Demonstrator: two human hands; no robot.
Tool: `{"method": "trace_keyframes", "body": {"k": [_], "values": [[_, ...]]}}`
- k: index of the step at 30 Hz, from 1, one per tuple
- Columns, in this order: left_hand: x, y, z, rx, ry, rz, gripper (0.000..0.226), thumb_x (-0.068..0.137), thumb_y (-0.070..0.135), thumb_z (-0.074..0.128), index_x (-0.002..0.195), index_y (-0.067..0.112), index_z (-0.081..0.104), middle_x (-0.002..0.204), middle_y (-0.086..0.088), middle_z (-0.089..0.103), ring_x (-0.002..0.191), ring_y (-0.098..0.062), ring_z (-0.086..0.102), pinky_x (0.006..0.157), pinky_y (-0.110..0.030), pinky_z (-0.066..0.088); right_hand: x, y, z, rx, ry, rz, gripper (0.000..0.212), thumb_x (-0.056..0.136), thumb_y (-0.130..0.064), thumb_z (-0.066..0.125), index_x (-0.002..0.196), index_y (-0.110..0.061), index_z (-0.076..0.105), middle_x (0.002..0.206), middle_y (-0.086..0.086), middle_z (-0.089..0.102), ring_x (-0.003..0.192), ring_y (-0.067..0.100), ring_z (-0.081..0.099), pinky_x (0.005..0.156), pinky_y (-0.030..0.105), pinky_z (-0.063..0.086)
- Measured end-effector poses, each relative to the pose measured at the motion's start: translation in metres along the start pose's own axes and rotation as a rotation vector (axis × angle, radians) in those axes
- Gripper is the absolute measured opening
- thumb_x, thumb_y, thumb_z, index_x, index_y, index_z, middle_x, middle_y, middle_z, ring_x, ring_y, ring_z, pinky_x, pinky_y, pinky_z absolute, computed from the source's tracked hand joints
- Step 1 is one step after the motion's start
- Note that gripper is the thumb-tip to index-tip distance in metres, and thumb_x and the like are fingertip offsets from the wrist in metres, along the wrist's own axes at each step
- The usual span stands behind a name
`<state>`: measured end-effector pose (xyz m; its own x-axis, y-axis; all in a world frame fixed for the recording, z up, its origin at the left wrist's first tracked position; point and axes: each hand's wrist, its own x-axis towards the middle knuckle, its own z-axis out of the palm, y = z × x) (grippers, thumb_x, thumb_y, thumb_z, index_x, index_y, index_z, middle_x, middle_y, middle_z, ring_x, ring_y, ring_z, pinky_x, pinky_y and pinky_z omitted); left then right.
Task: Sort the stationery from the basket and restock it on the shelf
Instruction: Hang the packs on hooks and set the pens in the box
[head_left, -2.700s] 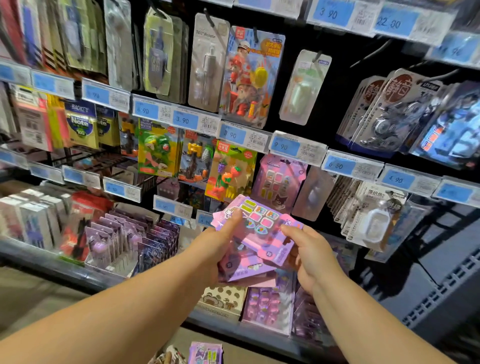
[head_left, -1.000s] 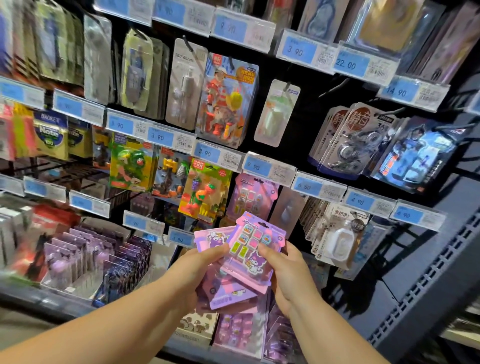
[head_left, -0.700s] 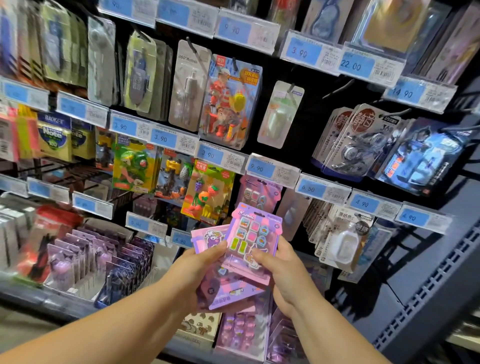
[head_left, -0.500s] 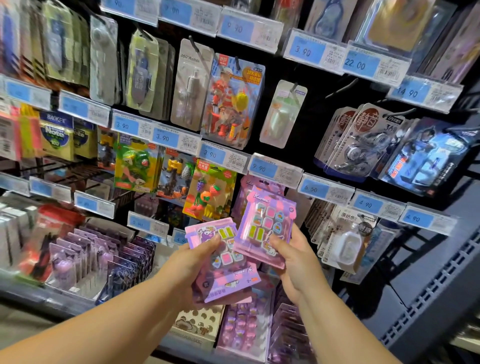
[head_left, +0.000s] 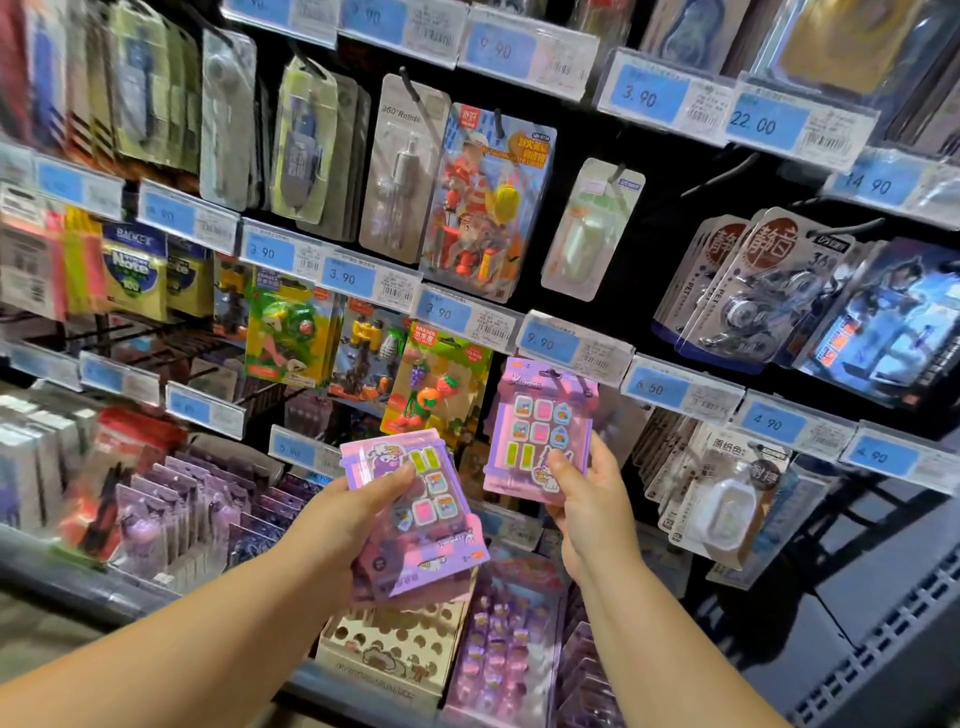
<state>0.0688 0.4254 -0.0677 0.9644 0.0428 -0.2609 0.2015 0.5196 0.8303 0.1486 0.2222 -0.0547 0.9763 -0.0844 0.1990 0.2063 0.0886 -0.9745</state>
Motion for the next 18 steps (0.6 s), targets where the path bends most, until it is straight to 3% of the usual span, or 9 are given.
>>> {"method": "trace_keyframes", "body": {"k": [2, 4, 6, 9, 12, 15, 18], "values": [[0.002, 0.000, -0.001, -0.006, 0.000, -0.008, 0.033, 0.088, 0.027, 0.070, 0.114, 0.007, 0.062, 0.105, -0.025, 0.071, 0.094, -0.050, 0.068, 0.086, -0.073, 0.046, 0.007, 0.008, 0.004, -0.034, 0.048, 0.007, 0.040, 0.096, -0.014, 0.058, 0.134, -0.022, 0.050, 0.123, -0.002, 0.066, 0.112, 0.019, 0.063, 0.077, 0.029, 0.047], [0.002, 0.000, -0.002, -0.010, -0.008, -0.003, 0.032, 0.089, 0.027, 0.069, 0.114, 0.009, 0.063, 0.106, -0.023, 0.071, 0.094, -0.050, 0.068, 0.086, -0.073, 0.046, 0.012, 0.014, 0.008, -0.077, 0.107, 0.020, 0.044, 0.094, -0.021, 0.061, 0.136, -0.021, 0.048, 0.128, -0.002, 0.062, 0.118, 0.020, 0.059, 0.095, 0.040, 0.049], [0.005, -0.001, -0.004, -0.017, -0.003, 0.001, 0.033, 0.087, 0.028, 0.071, 0.114, 0.010, 0.063, 0.107, -0.023, 0.071, 0.095, -0.051, 0.067, 0.088, -0.073, 0.045, 0.012, 0.015, 0.011, -0.145, 0.158, 0.047, 0.054, 0.094, -0.029, 0.061, 0.142, -0.020, 0.040, 0.135, -0.005, 0.051, 0.125, 0.020, 0.050, 0.105, 0.041, 0.040], [0.007, -0.003, -0.006, -0.023, -0.027, -0.010, 0.036, 0.087, 0.028, 0.071, 0.116, 0.009, 0.062, 0.110, -0.025, 0.070, 0.097, -0.052, 0.066, 0.090, -0.072, 0.044, 0.004, 0.015, 0.014, -0.298, 0.257, 0.032, 0.054, 0.095, -0.036, 0.058, 0.140, -0.017, 0.036, 0.128, -0.004, 0.040, 0.117, 0.017, 0.044, 0.096, 0.034, 0.037], [0.008, -0.004, -0.006, -0.029, -0.033, -0.021, 0.036, 0.088, 0.028, 0.071, 0.117, 0.009, 0.061, 0.110, -0.026, 0.069, 0.096, -0.053, 0.066, 0.089, -0.073, 0.044, -0.014, 0.012, 0.013, -0.413, 0.309, -0.082, 0.039, 0.094, -0.031, 0.058, 0.127, -0.021, 0.041, 0.122, -0.004, 0.032, 0.113, 0.012, 0.037, 0.091, 0.028, 0.031], [0.010, -0.004, -0.003, -0.018, -0.022, -0.025, 0.038, 0.085, 0.031, 0.073, 0.115, 0.008, 0.063, 0.109, -0.023, 0.071, 0.096, -0.051, 0.067, 0.088, -0.072, 0.045, -0.032, 0.008, 0.014, -0.469, 0.103, -0.122, 0.012, 0.095, -0.030, 0.056, 0.102, -0.022, 0.052, 0.110, -0.004, 0.047, 0.101, 0.014, 0.048, 0.082, 0.027, 0.037], [0.007, -0.004, 0.005, -0.007, 0.002, -0.014, 0.031, 0.086, 0.031, 0.071, 0.108, 0.010, 0.065, 0.103, -0.019, 0.073, 0.092, -0.046, 0.069, 0.085, -0.066, 0.051, -0.046, 0.005, 0.016, -0.463, -0.243, 0.000, 0.022, 0.090, -0.047, 0.059, 0.093, -0.025, 0.058, 0.096, -0.003, 0.061, 0.090, 0.017, 0.058, 0.075, 0.030, 0.045]]}}
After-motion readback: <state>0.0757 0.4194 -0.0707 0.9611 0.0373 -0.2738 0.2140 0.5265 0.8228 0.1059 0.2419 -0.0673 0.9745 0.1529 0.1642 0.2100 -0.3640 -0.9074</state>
